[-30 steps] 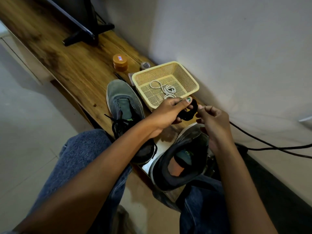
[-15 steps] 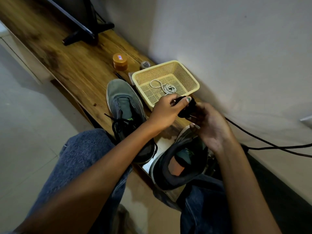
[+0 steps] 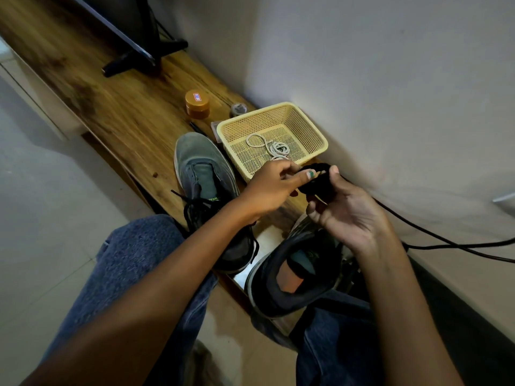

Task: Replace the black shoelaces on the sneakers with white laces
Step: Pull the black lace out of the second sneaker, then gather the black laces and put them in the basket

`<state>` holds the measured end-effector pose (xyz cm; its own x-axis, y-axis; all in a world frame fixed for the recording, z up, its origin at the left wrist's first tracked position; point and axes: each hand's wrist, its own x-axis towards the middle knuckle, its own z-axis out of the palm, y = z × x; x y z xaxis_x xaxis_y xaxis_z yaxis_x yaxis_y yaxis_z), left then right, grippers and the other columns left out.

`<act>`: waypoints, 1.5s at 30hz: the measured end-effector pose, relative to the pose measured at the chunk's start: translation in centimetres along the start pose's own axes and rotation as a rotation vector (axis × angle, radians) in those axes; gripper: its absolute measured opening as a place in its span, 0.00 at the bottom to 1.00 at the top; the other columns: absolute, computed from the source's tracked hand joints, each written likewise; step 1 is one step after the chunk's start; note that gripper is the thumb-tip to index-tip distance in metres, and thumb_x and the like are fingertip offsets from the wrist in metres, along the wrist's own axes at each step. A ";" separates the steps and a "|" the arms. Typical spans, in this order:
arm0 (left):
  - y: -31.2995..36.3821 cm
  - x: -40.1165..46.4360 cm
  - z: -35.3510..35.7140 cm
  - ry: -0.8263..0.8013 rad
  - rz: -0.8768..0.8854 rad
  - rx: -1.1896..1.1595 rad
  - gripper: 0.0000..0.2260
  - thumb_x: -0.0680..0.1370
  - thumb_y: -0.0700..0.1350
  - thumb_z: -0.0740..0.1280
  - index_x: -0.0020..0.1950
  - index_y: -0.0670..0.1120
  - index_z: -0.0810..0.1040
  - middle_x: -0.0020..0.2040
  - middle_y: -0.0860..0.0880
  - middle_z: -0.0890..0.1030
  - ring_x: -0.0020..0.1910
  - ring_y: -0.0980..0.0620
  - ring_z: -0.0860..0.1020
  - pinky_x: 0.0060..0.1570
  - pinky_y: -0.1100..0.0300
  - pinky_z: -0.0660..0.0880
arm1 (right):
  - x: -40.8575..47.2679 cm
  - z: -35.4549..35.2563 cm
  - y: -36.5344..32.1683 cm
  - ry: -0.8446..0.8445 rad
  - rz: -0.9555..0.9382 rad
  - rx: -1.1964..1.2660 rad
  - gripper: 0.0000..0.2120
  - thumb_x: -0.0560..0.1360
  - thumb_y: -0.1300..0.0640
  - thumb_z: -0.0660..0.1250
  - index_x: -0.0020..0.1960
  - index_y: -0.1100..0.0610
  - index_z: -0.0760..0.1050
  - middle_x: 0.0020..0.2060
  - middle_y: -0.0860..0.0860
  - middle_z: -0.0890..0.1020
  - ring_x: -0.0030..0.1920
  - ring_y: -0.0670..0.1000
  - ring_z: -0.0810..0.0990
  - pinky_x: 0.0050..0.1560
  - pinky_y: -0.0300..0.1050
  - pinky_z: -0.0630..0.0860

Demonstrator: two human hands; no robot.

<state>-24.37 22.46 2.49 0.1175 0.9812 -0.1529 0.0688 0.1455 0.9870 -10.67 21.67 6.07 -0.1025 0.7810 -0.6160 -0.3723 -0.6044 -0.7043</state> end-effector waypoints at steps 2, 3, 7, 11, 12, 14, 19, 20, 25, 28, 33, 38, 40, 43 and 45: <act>0.2 0.0 -0.2 -0.016 -0.026 -0.044 0.10 0.80 0.46 0.65 0.51 0.38 0.79 0.41 0.49 0.80 0.37 0.57 0.78 0.36 0.68 0.76 | 0.0 0.2 0.2 0.028 -0.032 0.030 0.09 0.79 0.52 0.62 0.47 0.57 0.76 0.33 0.49 0.83 0.39 0.47 0.76 0.39 0.38 0.71; 0.2 0.0 -0.3 -0.019 -0.040 -0.066 0.09 0.80 0.46 0.65 0.49 0.40 0.79 0.41 0.50 0.80 0.37 0.58 0.78 0.35 0.68 0.75 | 0.1 0.3 0.3 0.054 -0.061 0.021 0.08 0.78 0.53 0.63 0.47 0.57 0.76 0.33 0.49 0.83 0.39 0.47 0.77 0.39 0.37 0.72; 0.5 -0.1 -0.4 0.002 -0.111 -0.140 0.08 0.79 0.47 0.65 0.47 0.43 0.79 0.41 0.51 0.81 0.38 0.59 0.78 0.33 0.71 0.72 | 0.4 0.5 0.8 0.137 -0.203 -0.086 0.04 0.76 0.56 0.67 0.46 0.57 0.77 0.34 0.48 0.84 0.33 0.45 0.80 0.35 0.36 0.74; 0.7 -0.3 -0.5 -0.003 -0.178 -0.155 0.08 0.79 0.48 0.66 0.49 0.44 0.80 0.41 0.51 0.81 0.36 0.58 0.78 0.34 0.68 0.73 | 0.6 0.3 1.0 0.153 -0.234 -0.140 0.04 0.76 0.56 0.68 0.47 0.56 0.78 0.38 0.49 0.83 0.36 0.45 0.79 0.37 0.37 0.75; 0.8 -0.3 -0.6 -0.009 -0.185 -0.141 0.08 0.79 0.48 0.66 0.49 0.44 0.80 0.41 0.51 0.81 0.36 0.58 0.78 0.35 0.67 0.73 | 0.5 0.4 1.1 0.140 -0.226 -0.159 0.05 0.76 0.55 0.67 0.49 0.56 0.78 0.38 0.48 0.83 0.36 0.45 0.79 0.38 0.38 0.74; 0.9 -0.4 -0.5 -0.007 -0.169 -0.090 0.09 0.80 0.48 0.64 0.50 0.43 0.79 0.43 0.49 0.80 0.37 0.56 0.78 0.35 0.68 0.73 | 0.3 0.4 1.2 0.086 -0.177 -0.175 0.09 0.78 0.53 0.64 0.54 0.56 0.78 0.41 0.48 0.84 0.38 0.44 0.79 0.39 0.39 0.72; 0.9 -0.1 -0.4 0.047 -0.056 0.076 0.10 0.79 0.48 0.66 0.50 0.42 0.79 0.40 0.47 0.79 0.40 0.50 0.77 0.47 0.52 0.76 | -0.1 0.4 0.8 -0.107 -0.038 -0.018 0.12 0.80 0.52 0.58 0.57 0.57 0.75 0.47 0.51 0.81 0.42 0.47 0.78 0.37 0.38 0.75; 1.0 0.0 -0.5 0.052 -0.048 0.077 0.11 0.79 0.49 0.66 0.50 0.42 0.80 0.40 0.47 0.80 0.40 0.50 0.78 0.48 0.49 0.76 | 0.0 0.4 0.7 -0.129 -0.032 0.015 0.12 0.80 0.52 0.57 0.56 0.57 0.76 0.46 0.52 0.82 0.42 0.47 0.78 0.37 0.38 0.76; 1.9 0.3 -0.7 0.206 -0.118 0.022 0.15 0.81 0.53 0.59 0.61 0.45 0.75 0.58 0.48 0.78 0.51 0.53 0.76 0.46 0.60 0.74 | 1.9 1.9 -0.3 -0.106 -0.113 0.008 0.12 0.79 0.54 0.58 0.55 0.59 0.75 0.45 0.54 0.82 0.42 0.49 0.79 0.37 0.37 0.78; 2.3 0.8 -2.1 0.521 -0.198 -0.241 0.12 0.82 0.48 0.59 0.65 0.48 0.73 0.61 0.50 0.76 0.53 0.54 0.74 0.42 0.66 0.70 | 4.9 4.6 -1.3 -0.069 -0.175 -0.125 0.09 0.81 0.56 0.58 0.53 0.60 0.74 0.48 0.56 0.79 0.44 0.51 0.78 0.36 0.38 0.75; 2.3 1.4 -4.7 0.800 -0.408 -0.646 0.15 0.80 0.43 0.58 0.64 0.43 0.76 0.59 0.44 0.80 0.55 0.47 0.79 0.52 0.55 0.77 | 11.2 9.6 -0.8 -0.026 -0.152 -0.535 0.10 0.81 0.59 0.60 0.58 0.64 0.71 0.50 0.57 0.77 0.48 0.53 0.77 0.40 0.42 0.76; 3.0 1.1 -5.2 0.758 -0.533 -0.736 0.11 0.82 0.42 0.57 0.57 0.42 0.78 0.49 0.49 0.79 0.47 0.51 0.79 0.33 0.65 0.68 | 16.3 11.2 1.9 0.036 -0.130 -0.811 0.14 0.80 0.58 0.62 0.61 0.67 0.72 0.52 0.59 0.77 0.51 0.55 0.77 0.45 0.48 0.78; 3.2 1.2 -5.4 0.731 -0.560 -0.787 0.10 0.82 0.41 0.57 0.43 0.46 0.73 0.38 0.50 0.73 0.35 0.56 0.72 0.29 0.65 0.64 | 17.4 11.2 2.6 0.063 -0.153 -0.931 0.13 0.80 0.57 0.62 0.57 0.66 0.74 0.49 0.58 0.77 0.50 0.54 0.77 0.46 0.46 0.75; 3.4 1.2 -5.3 0.694 -0.609 -0.823 0.11 0.81 0.42 0.57 0.39 0.47 0.70 0.36 0.50 0.71 0.34 0.55 0.69 0.29 0.63 0.63 | 18.1 11.5 3.1 0.053 -0.214 -1.073 0.09 0.80 0.56 0.61 0.44 0.60 0.72 0.40 0.55 0.75 0.39 0.51 0.74 0.33 0.41 0.67; 3.4 1.2 -5.3 0.683 -0.625 -0.852 0.10 0.81 0.42 0.57 0.41 0.45 0.72 0.38 0.50 0.72 0.36 0.53 0.71 0.30 0.62 0.63 | 18.3 11.8 3.3 0.025 -0.278 -1.190 0.11 0.80 0.57 0.59 0.40 0.59 0.71 0.36 0.54 0.73 0.34 0.51 0.70 0.29 0.42 0.61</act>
<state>-29.22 24.77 5.95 -0.2578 0.5434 -0.7989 -0.7628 0.3930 0.5135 -24.65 35.82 -3.32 -0.1313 0.9112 -0.3905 0.6992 -0.1941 -0.6880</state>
